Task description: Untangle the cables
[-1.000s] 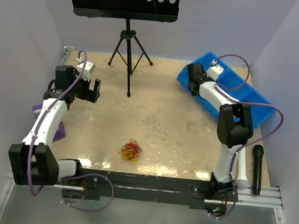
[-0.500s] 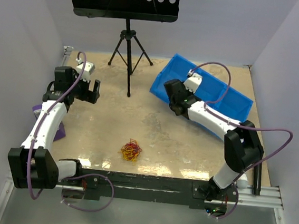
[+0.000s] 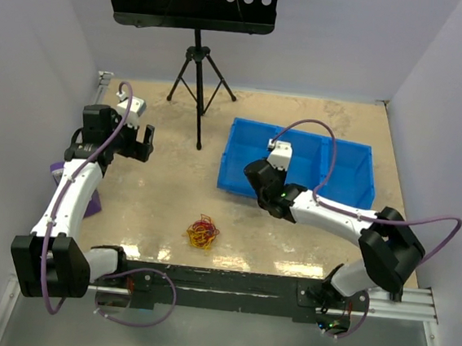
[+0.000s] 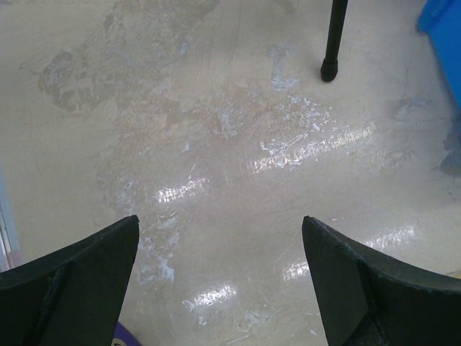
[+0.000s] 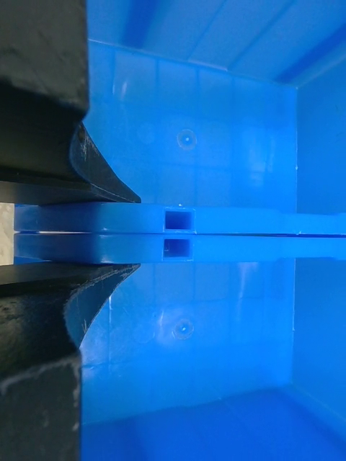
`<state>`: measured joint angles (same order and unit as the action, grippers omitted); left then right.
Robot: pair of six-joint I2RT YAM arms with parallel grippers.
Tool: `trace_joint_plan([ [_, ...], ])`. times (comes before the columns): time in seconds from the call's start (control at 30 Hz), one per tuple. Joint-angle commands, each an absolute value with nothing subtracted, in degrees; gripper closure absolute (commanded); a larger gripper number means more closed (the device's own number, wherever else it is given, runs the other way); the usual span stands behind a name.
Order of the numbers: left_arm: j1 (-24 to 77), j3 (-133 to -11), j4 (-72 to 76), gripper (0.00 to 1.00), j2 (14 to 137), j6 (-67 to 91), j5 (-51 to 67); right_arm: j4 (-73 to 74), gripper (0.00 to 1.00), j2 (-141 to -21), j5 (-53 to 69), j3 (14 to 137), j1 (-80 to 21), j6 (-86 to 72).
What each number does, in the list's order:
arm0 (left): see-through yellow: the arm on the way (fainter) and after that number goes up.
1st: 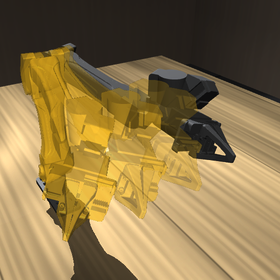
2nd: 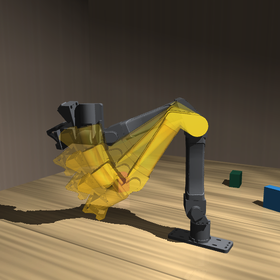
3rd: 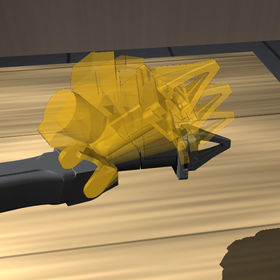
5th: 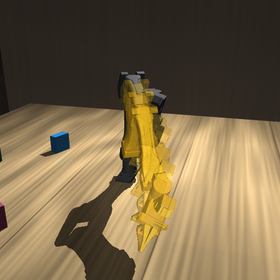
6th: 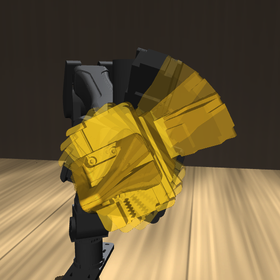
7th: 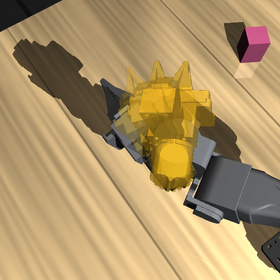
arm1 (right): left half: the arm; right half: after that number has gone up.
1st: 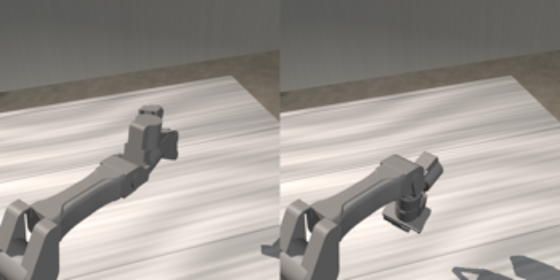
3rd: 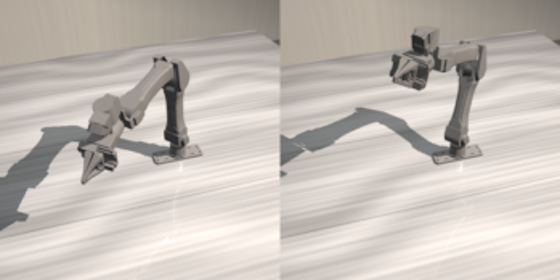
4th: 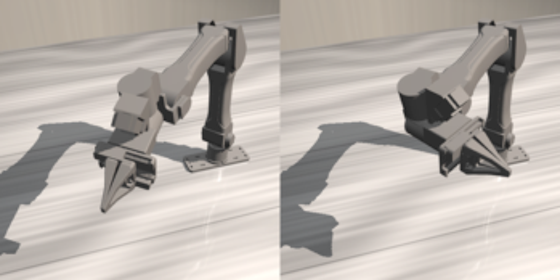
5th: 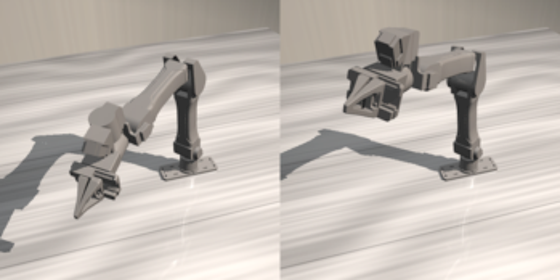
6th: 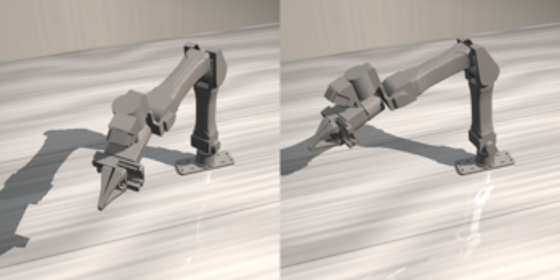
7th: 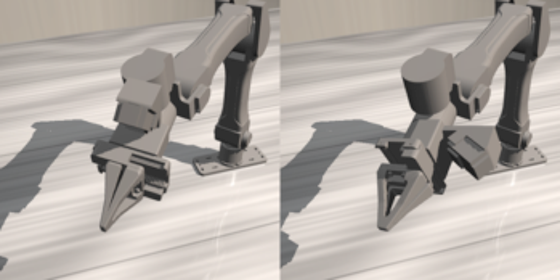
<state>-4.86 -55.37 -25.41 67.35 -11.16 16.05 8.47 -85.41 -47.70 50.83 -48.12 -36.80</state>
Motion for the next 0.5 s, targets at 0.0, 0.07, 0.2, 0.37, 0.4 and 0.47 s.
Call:
trace_joint_plan([
  [0.0,-5.45,-55.02,-24.87,0.0,65.92,-11.69,16.96,-2.63,1.0,-83.93,-49.31,51.06,-51.41,-33.49],
  [0.07,-5.45,-54.93,-25.05,0.0,65.92,-11.69,17.22,-2.81,1.0,-84.98,-48.69,51.24,-51.94,-34.19],
  [0.2,-5.36,-54.49,-25.84,0.0,64.87,-12.21,19.68,-2.03,1.0,-88.5,-48.86,53.52,-53.26,-36.73],
  [0.37,-5.19,-54.23,-27.42,0.0,63.37,-14.32,24.69,4.74,1.0,-95.7,-52.38,60.02,-54.84,-45.16],
  [0.4,-5.01,-54.4,-28.03,0.0,63.37,-14.94,25.65,5.79,1.0,-96.84,-52.99,61.25,-55.28,-46.92],
  [0.47,-4.05,-54.41,-29.35,0.0,63.37,-16.43,26.98,7.29,1.0,-99.22,-53.35,63.18,-55.98,-49.12],
])
